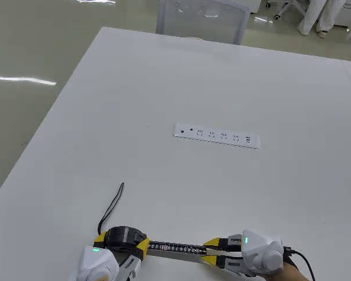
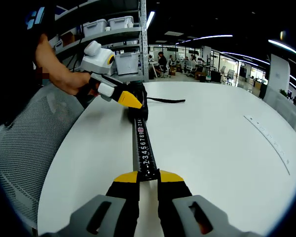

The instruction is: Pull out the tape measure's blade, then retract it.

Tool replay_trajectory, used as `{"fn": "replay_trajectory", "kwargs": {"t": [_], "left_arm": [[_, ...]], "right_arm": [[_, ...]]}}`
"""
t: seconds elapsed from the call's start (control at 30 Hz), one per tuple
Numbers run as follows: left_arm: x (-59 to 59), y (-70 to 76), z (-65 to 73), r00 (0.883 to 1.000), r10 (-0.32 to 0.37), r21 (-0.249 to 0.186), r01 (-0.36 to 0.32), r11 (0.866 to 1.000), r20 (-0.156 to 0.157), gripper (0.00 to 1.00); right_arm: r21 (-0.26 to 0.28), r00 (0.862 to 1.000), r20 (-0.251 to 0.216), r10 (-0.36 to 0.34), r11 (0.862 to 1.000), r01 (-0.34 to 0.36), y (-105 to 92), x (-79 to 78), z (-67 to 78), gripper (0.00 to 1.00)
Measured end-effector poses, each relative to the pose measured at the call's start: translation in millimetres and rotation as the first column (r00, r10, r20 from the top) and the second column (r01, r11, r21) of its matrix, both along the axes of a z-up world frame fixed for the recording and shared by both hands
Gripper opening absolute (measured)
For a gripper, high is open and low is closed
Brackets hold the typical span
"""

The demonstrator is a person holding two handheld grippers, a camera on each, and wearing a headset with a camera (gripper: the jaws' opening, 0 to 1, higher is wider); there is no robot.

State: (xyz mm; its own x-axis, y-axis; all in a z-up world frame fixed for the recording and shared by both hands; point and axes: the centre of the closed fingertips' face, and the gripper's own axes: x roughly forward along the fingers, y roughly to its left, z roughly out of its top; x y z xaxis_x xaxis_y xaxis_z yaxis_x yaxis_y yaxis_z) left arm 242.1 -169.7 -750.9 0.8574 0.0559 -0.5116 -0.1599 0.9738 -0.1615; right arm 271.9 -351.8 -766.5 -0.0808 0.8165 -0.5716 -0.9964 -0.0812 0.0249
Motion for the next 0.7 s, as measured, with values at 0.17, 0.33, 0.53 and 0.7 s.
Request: {"fn": "replay_trajectory", "kwargs": {"t": [0.17, 0.33, 0.53, 0.7], "left_arm": [[0.1, -0.1, 0.3, 1.000, 0.001, 0.000, -0.001, 1.000, -0.001, 0.59], [0.1, -0.2, -0.4, 1.000, -0.001, 0.004, 0.001, 1.000, -0.001, 0.59], [0.6, -0.3, 0.5, 1.000, -0.003, 0.003, 0.003, 1.000, -0.001, 0.59], [0.8, 0.0, 0.1, 1.000, 0.001, 0.001, -0.001, 1.000, 0.003, 0.59]], "right_arm": [[0.000, 1.000, 0.001, -0.001, 1.000, 0.001, 1.9, -0.5, 0.1, 0.12], [-0.002, 1.000, 0.001, 0.002, 1.000, -0.002, 4.6, -2.0, -1.1, 0.12], [0.000, 1.000, -0.001, 0.004, 1.000, -0.004, 8.9, -2.7, -0.4, 0.12], [0.005, 1.000, -0.004, 0.005, 1.000, -0.005, 11.9, -3.8, -0.1, 0.12]]}}
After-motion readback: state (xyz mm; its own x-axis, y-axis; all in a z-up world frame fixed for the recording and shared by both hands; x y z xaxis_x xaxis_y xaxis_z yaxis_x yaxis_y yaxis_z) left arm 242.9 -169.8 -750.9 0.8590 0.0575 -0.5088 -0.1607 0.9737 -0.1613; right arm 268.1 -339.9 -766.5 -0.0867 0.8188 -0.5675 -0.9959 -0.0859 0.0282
